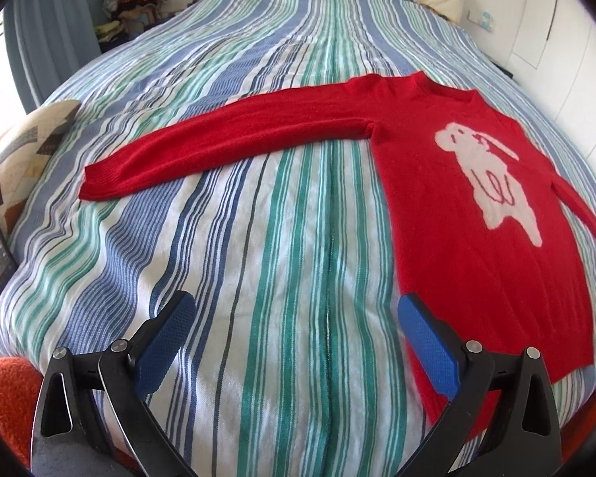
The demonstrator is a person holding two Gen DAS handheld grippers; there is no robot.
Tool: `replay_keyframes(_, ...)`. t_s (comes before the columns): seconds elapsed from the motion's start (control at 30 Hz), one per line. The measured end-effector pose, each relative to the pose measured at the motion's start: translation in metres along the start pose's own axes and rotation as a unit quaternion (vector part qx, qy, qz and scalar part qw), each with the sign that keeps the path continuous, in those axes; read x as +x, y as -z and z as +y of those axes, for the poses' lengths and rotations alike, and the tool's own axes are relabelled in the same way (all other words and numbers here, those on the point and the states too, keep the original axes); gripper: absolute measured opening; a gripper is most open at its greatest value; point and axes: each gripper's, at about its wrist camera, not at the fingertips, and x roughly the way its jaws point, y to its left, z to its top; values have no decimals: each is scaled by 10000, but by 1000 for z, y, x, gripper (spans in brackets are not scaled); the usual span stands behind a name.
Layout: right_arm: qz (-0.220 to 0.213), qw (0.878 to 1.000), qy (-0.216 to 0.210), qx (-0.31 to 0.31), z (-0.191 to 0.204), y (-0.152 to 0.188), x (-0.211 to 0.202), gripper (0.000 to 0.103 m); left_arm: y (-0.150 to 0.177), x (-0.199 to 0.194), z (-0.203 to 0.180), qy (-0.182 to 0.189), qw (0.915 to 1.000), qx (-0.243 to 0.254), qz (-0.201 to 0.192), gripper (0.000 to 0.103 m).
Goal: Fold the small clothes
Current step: 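Move the right gripper to the sleeve cuff and close on it, then fold the held sleeve across the sweater body with the right gripper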
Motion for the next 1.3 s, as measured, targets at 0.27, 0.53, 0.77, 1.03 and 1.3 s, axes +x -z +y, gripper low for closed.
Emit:
replay_keyframes(0.27, -112, 9918, -756, 1025, -22, -44, 13, 80, 1, 4, 11, -28, 9998, -180, -63, 102)
replay_keyframes(0.53, -889, 9409, -1284, 3006, -91, -82, 9, 80, 0, 7, 21, -42, 9989, -457, -28, 102)
replay_keyframes(0.77, -254, 9240, -1699, 3417, -91, -84, 67, 79, 2, 10, 16, -105, 9993, -345, -77, 102)
replay_keyframes(1.03, -634, 9154, -1166, 3799, -111, -97, 127, 37, 3, 12, 29, -272, 9979, -581, -32, 102)
replay_keyframes(1.3, -1450, 9643, -964, 1998, -26, -170, 52, 5, 1, 24, 35, -28, 9962, -864, 144, 102)
